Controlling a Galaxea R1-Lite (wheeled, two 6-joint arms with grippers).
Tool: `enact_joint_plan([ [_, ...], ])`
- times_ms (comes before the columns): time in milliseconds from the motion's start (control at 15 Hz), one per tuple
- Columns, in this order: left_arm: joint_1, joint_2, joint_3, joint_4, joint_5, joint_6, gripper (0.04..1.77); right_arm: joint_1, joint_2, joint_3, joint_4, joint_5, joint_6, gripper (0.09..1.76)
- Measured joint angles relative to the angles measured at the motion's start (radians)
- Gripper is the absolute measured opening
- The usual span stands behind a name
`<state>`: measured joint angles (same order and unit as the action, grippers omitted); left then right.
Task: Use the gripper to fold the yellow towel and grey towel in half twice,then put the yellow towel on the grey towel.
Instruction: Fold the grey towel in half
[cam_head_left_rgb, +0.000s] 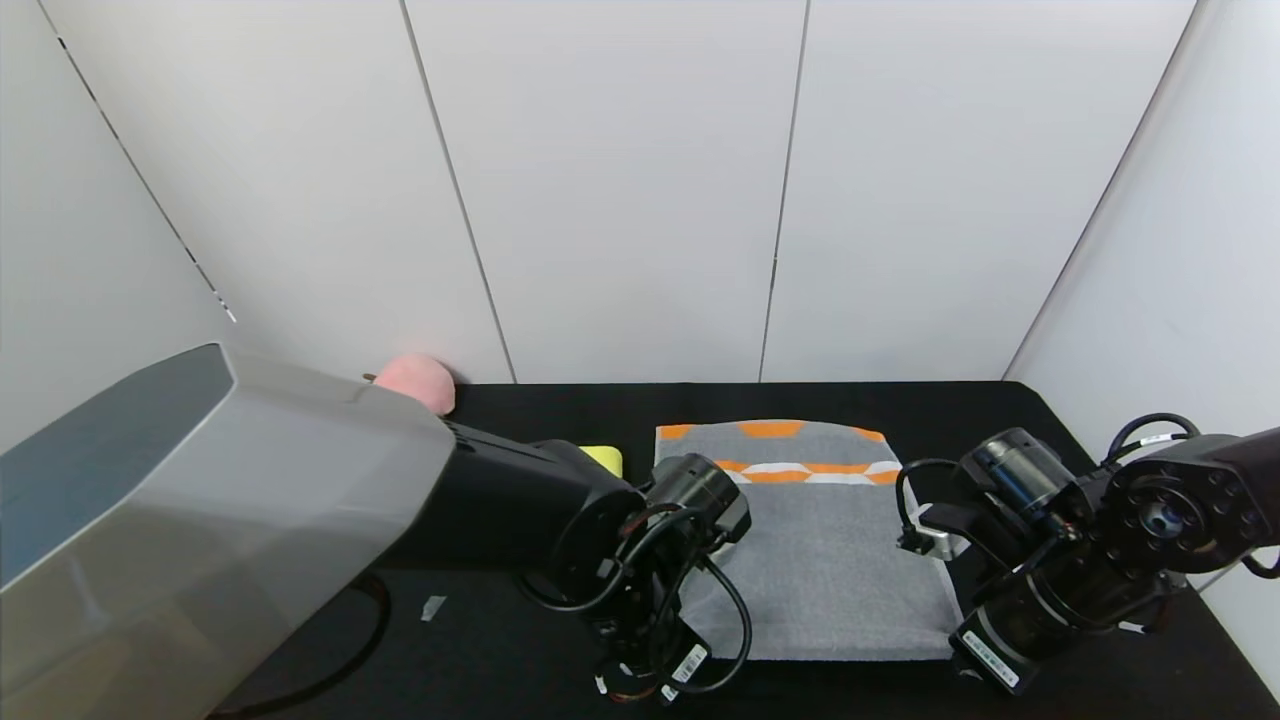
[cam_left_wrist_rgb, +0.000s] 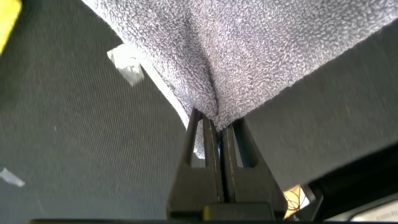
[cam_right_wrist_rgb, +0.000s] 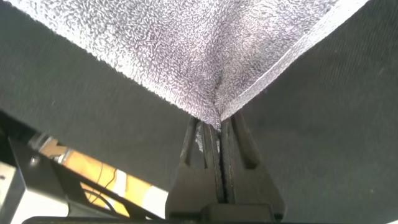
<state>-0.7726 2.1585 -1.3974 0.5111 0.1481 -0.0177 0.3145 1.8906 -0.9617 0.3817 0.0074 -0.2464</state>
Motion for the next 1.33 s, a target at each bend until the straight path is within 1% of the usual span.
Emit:
enact_joint_plan([
  [333, -0.025, -0.083, 0.086, -0.001, 0.002, -0.012, 0.13, 0.004, -0.085, 0.072, -0.001, 0.003, -0.003, 0.13],
  [600, -0.042, -0.134, 0.106, 0.0, 0.014, -0.043, 0.13, 0.002, -0.156, 0.084, 0.0, 0.0, 0.004, 0.13],
  [733, -0.04, -0.152, 0.095, -0.001, 0.019, -0.053, 0.13, -0.005, -0.184, 0.072, 0.0, -0.005, 0.011, 0.13],
  [933, -0.024, -0.173, 0.063, -0.006, 0.023, -0.054, 0.13, -0.011, -0.209, 0.023, -0.001, -0.009, 0.084, 0.13],
  [1000, -0.016, -0.176, 0.04, -0.008, 0.033, -0.063, 0.13, -0.012, -0.212, 0.002, -0.002, -0.013, 0.109, 0.13],
  [1133, -0.005, -0.173, -0.012, -0.007, 0.057, -0.108, 0.13, -0.012, -0.211, -0.039, -0.007, -0.018, 0.165, 0.13],
  [1333, 0.017, -0.145, -0.098, -0.009, 0.089, -0.124, 0.13, -0.015, -0.183, -0.092, -0.013, -0.022, 0.231, 0.13],
])
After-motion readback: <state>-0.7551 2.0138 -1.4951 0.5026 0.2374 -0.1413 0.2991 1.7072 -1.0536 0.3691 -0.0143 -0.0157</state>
